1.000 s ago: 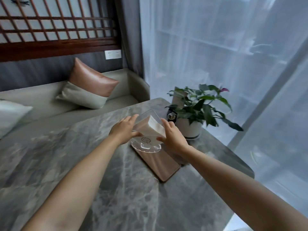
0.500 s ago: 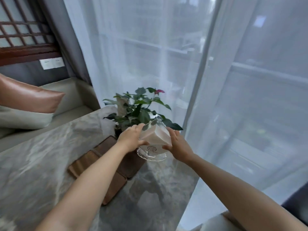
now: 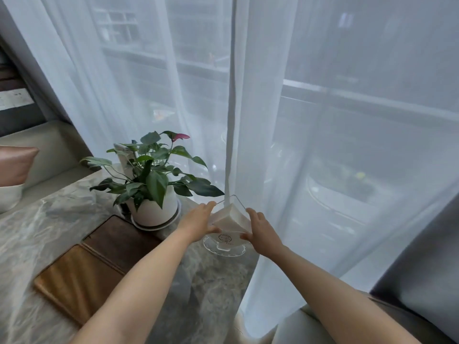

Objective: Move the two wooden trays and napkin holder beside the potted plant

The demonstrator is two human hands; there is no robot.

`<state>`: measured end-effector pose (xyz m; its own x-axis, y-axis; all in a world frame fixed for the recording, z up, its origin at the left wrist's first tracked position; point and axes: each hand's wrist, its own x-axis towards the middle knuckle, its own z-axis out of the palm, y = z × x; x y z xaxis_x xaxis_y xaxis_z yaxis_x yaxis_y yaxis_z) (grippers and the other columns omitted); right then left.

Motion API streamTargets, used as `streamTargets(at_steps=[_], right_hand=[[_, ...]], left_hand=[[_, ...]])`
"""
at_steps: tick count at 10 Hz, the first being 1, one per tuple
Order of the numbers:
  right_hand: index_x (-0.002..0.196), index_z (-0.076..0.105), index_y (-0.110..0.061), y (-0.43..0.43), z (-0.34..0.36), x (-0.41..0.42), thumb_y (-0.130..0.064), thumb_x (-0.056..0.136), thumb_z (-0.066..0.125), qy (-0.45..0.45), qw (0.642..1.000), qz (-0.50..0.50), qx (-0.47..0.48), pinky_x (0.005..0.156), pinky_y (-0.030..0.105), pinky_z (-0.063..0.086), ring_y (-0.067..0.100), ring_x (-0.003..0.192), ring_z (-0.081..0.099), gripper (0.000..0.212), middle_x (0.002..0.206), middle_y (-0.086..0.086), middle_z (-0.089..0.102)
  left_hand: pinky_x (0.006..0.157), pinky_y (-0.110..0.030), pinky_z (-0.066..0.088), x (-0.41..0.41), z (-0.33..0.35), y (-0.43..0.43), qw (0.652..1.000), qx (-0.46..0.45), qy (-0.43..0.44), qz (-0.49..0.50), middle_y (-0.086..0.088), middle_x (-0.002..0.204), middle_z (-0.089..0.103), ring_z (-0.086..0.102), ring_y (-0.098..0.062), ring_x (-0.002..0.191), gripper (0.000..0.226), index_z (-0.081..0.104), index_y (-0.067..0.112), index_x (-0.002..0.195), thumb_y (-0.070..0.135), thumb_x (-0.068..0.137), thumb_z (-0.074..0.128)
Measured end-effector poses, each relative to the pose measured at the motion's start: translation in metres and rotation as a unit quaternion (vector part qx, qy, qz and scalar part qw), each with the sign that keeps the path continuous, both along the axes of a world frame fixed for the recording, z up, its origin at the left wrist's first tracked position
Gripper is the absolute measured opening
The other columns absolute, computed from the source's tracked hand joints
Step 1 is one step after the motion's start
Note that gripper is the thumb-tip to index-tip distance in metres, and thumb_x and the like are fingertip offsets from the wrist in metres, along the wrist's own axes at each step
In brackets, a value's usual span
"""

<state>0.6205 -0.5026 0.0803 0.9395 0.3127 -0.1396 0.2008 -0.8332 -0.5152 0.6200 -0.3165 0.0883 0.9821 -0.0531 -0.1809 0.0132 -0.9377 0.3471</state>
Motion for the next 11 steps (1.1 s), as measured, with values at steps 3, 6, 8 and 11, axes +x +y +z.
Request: streamTargets(at_steps=[3,6,8,11], right_hand=[[0.140,0.025,-0.013,-0.018,-0.017,0.003,-0.014,0.085,0.061,0.017,1.000,-0.025,0.002,0.088,0.040,0.045,0.033,0.108,0.052,0.066,0.128,0.017,0.044],[0.141,0.023,-0.014,-0.020,-0.021,0.001,-0.013,0.086,0.060,0.033,0.998,-0.047,0.008,0.089,0.040,0.045,0.032,0.110,0.052,0.067,0.129,0.016,0.043],[0.144,0.017,-0.017,-0.021,-0.020,-0.001,-0.020,0.086,0.060,0.031,0.998,-0.046,-0.034,0.087,0.040,0.046,0.030,0.115,0.048,0.072,0.132,0.013,0.044],[0.147,0.006,-0.014,-0.009,0.014,-0.002,-0.036,0.090,0.051,-0.085,0.996,-0.017,-0.025,0.101,0.033,0.040,0.020,0.139,0.024,0.076,0.154,0.004,0.019]], left_hand=[[0.084,-0.038,0.045,0.007,-0.013,-0.022,0.999,0.013,0.025,-0.014,-0.014,0.127,0.051,0.054,-0.032,0.112,0.073,0.030,0.016,0.137,0.042,0.079,0.067],[0.077,-0.037,0.046,0.007,-0.017,-0.034,0.998,0.042,0.032,-0.018,-0.013,0.125,0.053,0.058,-0.032,0.107,0.067,0.027,0.014,0.137,0.038,0.085,0.062],[0.090,-0.041,0.046,0.002,-0.019,-0.035,0.995,0.091,0.031,-0.018,-0.015,0.140,0.039,0.048,-0.032,0.121,0.070,0.012,0.019,0.146,0.039,0.091,0.050],[0.119,-0.042,0.012,0.002,0.015,-0.014,0.979,0.177,-0.086,-0.050,-0.006,0.160,0.003,0.002,-0.022,0.147,0.062,0.003,0.013,0.149,0.041,0.099,0.026]])
